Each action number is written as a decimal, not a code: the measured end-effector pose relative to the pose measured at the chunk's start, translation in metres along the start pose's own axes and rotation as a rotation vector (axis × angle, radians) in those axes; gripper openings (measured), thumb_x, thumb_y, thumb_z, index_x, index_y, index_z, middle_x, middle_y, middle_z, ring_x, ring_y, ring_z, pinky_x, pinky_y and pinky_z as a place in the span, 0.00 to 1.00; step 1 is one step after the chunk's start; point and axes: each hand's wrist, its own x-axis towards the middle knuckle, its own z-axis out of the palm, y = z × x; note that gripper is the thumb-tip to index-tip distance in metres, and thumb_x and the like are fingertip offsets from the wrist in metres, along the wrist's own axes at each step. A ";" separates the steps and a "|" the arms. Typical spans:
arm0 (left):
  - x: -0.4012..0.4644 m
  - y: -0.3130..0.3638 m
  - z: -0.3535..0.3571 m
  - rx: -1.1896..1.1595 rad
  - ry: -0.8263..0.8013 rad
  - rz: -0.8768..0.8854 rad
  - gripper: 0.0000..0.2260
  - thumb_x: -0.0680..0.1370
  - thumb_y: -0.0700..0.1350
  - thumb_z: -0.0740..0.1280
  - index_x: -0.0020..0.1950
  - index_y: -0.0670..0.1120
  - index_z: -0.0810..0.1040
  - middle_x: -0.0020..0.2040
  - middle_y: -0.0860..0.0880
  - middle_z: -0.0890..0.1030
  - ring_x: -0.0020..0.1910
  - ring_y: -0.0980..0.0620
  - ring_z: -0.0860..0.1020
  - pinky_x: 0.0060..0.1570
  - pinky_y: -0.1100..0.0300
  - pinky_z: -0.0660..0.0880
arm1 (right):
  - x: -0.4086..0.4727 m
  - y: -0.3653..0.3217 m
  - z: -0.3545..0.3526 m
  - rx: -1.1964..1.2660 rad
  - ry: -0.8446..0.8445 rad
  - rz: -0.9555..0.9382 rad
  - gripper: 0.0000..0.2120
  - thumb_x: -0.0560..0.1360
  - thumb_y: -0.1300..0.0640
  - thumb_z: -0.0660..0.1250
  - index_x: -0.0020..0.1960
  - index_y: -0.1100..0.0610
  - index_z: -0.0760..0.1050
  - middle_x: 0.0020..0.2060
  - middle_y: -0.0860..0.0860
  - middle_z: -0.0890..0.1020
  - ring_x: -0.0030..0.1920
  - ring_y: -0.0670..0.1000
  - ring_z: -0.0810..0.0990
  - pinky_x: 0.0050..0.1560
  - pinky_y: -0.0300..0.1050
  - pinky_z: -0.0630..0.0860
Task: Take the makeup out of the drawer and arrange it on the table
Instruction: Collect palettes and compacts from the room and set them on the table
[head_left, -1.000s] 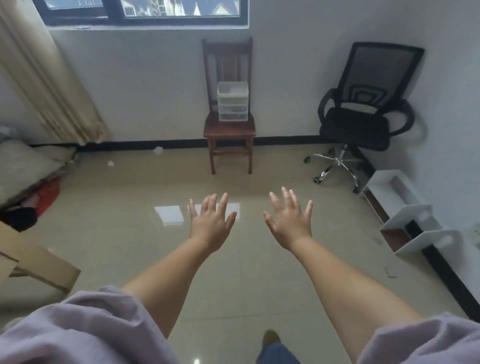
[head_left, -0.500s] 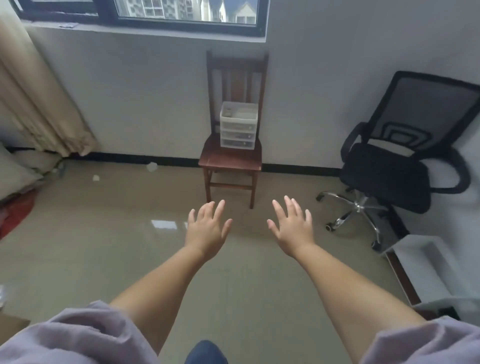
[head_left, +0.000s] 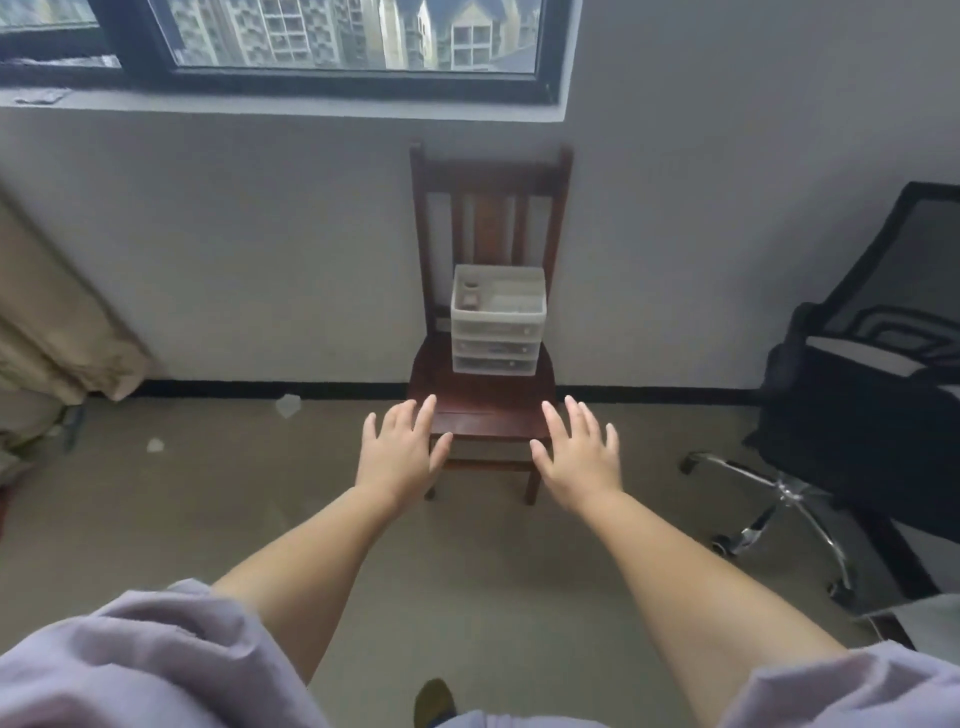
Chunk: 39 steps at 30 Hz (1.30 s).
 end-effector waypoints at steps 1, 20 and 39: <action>0.022 -0.006 0.000 0.005 -0.005 -0.002 0.27 0.80 0.59 0.49 0.76 0.50 0.51 0.74 0.46 0.61 0.73 0.49 0.58 0.71 0.47 0.51 | 0.018 -0.004 0.000 -0.003 -0.005 0.004 0.27 0.79 0.41 0.47 0.77 0.46 0.48 0.77 0.51 0.50 0.76 0.51 0.46 0.73 0.58 0.46; 0.403 -0.018 0.081 -0.083 -0.251 0.053 0.23 0.79 0.49 0.56 0.74 0.47 0.59 0.66 0.47 0.69 0.66 0.47 0.67 0.67 0.51 0.61 | 0.451 0.021 0.029 0.035 -0.234 -0.256 0.25 0.81 0.52 0.53 0.76 0.50 0.52 0.76 0.52 0.54 0.74 0.54 0.56 0.67 0.49 0.64; 0.538 -0.039 0.181 0.034 -0.221 0.486 0.21 0.71 0.44 0.69 0.63 0.43 0.74 0.58 0.39 0.77 0.61 0.43 0.75 0.67 0.36 0.61 | 0.635 -0.029 0.131 -0.019 -0.371 -0.580 0.19 0.76 0.58 0.61 0.66 0.55 0.65 0.70 0.55 0.65 0.68 0.57 0.65 0.65 0.46 0.59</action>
